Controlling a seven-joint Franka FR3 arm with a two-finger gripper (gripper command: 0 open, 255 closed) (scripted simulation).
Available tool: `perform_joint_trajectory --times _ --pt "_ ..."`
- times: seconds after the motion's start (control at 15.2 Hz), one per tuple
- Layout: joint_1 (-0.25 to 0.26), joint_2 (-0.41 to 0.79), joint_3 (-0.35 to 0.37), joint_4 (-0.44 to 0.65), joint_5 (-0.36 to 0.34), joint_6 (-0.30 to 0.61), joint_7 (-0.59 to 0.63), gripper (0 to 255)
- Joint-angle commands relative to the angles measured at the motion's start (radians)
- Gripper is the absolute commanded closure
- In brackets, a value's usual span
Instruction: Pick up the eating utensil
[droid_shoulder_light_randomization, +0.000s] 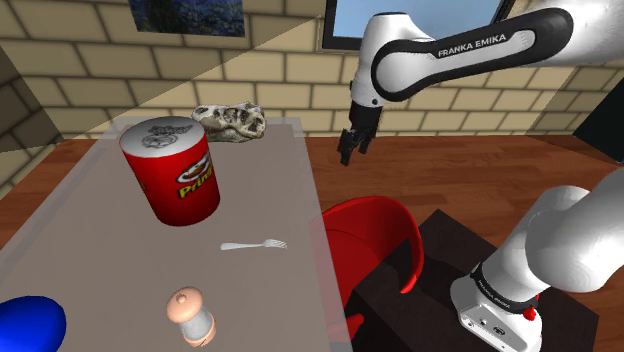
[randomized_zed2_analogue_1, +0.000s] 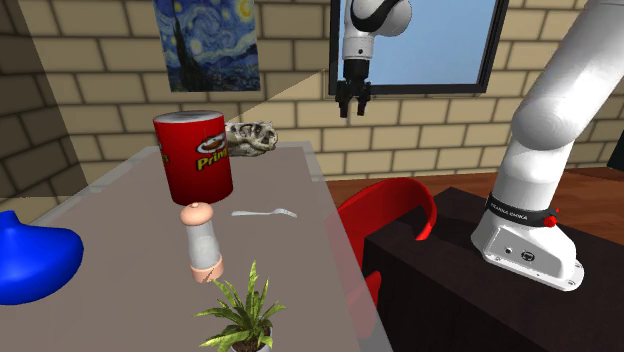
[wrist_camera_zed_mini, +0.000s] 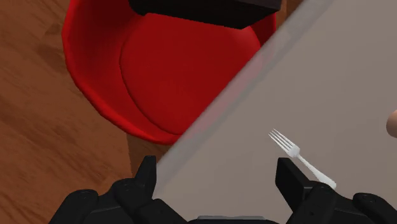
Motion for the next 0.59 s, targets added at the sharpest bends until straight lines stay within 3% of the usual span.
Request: perform_joint_trajectory --times 0.0,0.53 --pt "0.017 0.071 0.018 0.022 0.002 0.043 -0.006 0" --pt "0.073 0.344 0.076 0.152 -0.022 0.158 -0.03 0"
